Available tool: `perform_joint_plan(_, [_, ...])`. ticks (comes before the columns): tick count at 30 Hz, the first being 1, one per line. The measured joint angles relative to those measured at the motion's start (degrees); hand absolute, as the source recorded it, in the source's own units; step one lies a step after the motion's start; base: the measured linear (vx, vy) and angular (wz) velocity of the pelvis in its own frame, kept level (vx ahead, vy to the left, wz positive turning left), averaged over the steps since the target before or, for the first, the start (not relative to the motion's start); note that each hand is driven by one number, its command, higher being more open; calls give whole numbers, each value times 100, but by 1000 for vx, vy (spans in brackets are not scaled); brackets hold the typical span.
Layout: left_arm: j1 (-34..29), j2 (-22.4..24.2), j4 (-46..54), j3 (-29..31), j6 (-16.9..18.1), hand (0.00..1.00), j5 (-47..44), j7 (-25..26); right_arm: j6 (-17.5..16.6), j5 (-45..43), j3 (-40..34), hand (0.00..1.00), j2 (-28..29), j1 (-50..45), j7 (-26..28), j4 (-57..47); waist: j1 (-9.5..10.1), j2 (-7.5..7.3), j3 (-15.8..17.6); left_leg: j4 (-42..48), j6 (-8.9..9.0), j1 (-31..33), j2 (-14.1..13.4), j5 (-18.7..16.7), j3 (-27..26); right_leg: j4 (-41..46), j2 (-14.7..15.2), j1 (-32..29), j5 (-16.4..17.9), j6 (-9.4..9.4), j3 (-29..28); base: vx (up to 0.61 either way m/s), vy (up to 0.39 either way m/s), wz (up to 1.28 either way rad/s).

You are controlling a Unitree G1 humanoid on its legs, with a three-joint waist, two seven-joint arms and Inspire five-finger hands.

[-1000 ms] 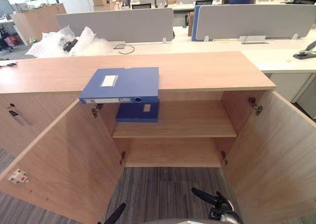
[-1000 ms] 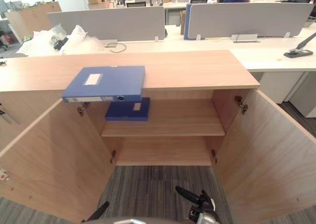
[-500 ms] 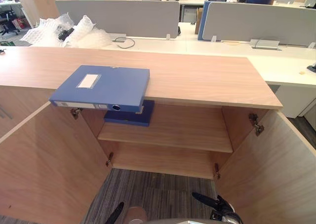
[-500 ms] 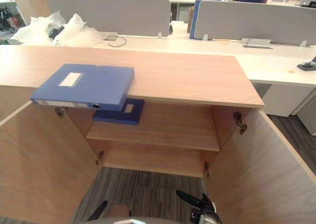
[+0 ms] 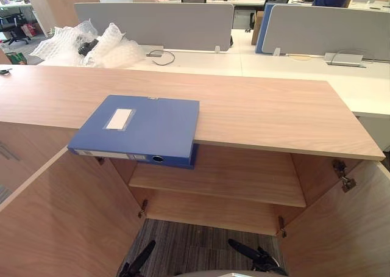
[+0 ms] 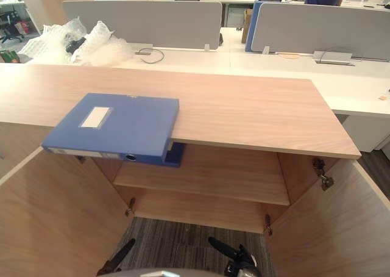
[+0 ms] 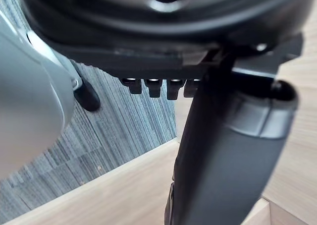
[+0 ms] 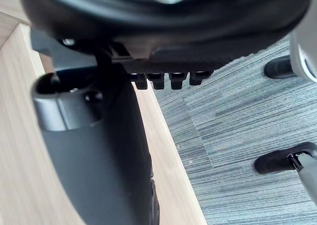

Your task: Walk over to the cabinet, pick up the folder, carry it to the office cabinet, place the folder inside the office cabinet, then close the office cabinet door

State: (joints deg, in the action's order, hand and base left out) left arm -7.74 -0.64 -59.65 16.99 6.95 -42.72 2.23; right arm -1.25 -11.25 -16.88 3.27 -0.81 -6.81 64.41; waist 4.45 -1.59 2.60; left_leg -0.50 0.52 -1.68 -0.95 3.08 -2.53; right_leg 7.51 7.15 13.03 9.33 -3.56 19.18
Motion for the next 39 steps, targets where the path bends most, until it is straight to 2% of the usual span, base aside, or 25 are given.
perform_joint_plan(2, [-168, -22, 585, -450, 3, 100, -279, -1, 18, 13, 6, 100, -57, -12, 0, 0, -1, -1, 8, -170, -2, -23, 37, 132, 77, -32, 5, 1, -2, -4, 38, -25, -25, 25])
perform_joint_plan(4, [-515, 65, 1635, -934, 13, 100, -811, -97, 74, 133, 15, 100, -142, -42, 1, -2, -4, 34, 31, -447, -8, -96, 77, 322, 167, -57, 18, -15, -5, -8, 70, -57, -6, 15])
perform_joint_plan(6, [-696, 157, 2193, -1123, 35, 100, -1086, -181, 112, 231, 28, 100, -218, -42, 1, -17, -1, 79, 107, -480, -8, -92, 100, 333, 186, -63, 44, -15, -2, -12, 73, -79, 11, 1])
perform_joint_plan(10, [-1005, 253, 2932, -1217, 44, 100, -1123, -86, 202, 243, 263, 100, -302, -117, -8, -192, -12, 75, 219, -487, 17, -40, 273, 337, 339, -110, 167, -23, 224, -205, 139, -126, 8, -1])
perform_joint_plan(15, [-1391, 424, 3744, -983, 44, 100, -587, 214, 244, 243, 291, 100, -311, -234, -120, -240, 81, 6, 219, -484, -10, 132, 374, 476, 780, -102, 187, 20, 339, -275, 621, -60, 3, 50])
perform_joint_plan(18, [-1510, 509, 4347, -708, 47, 100, 9, 575, 251, 243, 327, 100, -210, -231, -202, -240, 195, -125, 215, -446, -44, 260, 441, 573, 978, -117, 199, 25, 327, -311, 850, 42, 6, 42])
perform_joint_plan(20, [-1603, 534, 5165, -644, 56, 100, 460, 865, 252, 243, 433, 100, -95, -237, -233, -284, 334, -237, 207, -420, -48, 356, 494, 579, 1103, -205, 192, 48, 268, -343, 961, 90, -14, 32])
perform_joint_plan(23, [-1593, 530, 6002, -687, 111, 100, 1138, 1214, 251, 243, 449, 100, 30, -214, -297, -285, 405, -288, 210, -368, -55, 384, 524, 553, 1186, -269, 178, 118, 185, -354, 1052, 87, -19, 25])
perform_joint_plan(26, [-1565, 526, 6967, -700, 286, 100, 1961, 1725, 247, 238, 509, 100, 94, -132, -351, -290, 434, -274, 207, -266, -59, 381, 532, 450, 1272, -206, 174, 182, 112, -352, 1101, 56, -9, 11])
perform_joint_plan(28, [-1500, 517, 7604, -667, 426, 100, 2754, 2321, 239, 239, 454, 100, 100, -142, -481, -294, 434, -277, 203, -221, -59, 367, 524, 344, 1347, -77, 180, 187, 97, -346, 1205, 34, 2, 13])
perform_joint_plan(29, [-1488, 514, 7717, -682, 427, 100, 2900, 2457, 239, 239, 442, 100, 100, -143, -518, -294, 433, -276, 203, -223, -57, 364, 524, 343, 1374, -52, 180, 188, 95, -342, 1227, 31, 4, 16])
perform_joint_plan(31, [-1399, 474, 8013, -866, 409, 100, 3916, 3108, 232, 248, 456, 100, 100, -135, -633, -296, 437, -283, 196, -234, -57, 364, 523, 343, 1418, -29, 170, 188, 87, -328, 1265, 36, 0, 11])
perform_joint_plan(33, [-1327, 419, 8332, -1014, 368, 100, 4609, 3437, 226, 285, 470, 100, 100, -129, -657, -298, 441, -263, 173, -232, -57, 372, 523, 343, 1439, -30, 159, 186, 82, -320, 1292, 40, -10, 5])
perform_joint_plan(35, [-1316, 162, 8824, -1359, 345, 100, 5571, 3623, 226, 465, 493, 100, 99, -131, -714, -296, 431, -193, 87, -228, -57, 371, 516, 343, 1446, -36, 147, 179, 68, -293, 1292, 54, -17, 2])
perform_joint_plan(39, [-1308, -532, 9283, -1587, 299, 100, 7053, 3665, 215, 686, 571, 100, 54, -117, -712, -200, 404, -76, -122, -315, -27, 378, 482, 337, 1378, -128, 117, 107, 77, -234, 1103, 49, -20, -13])
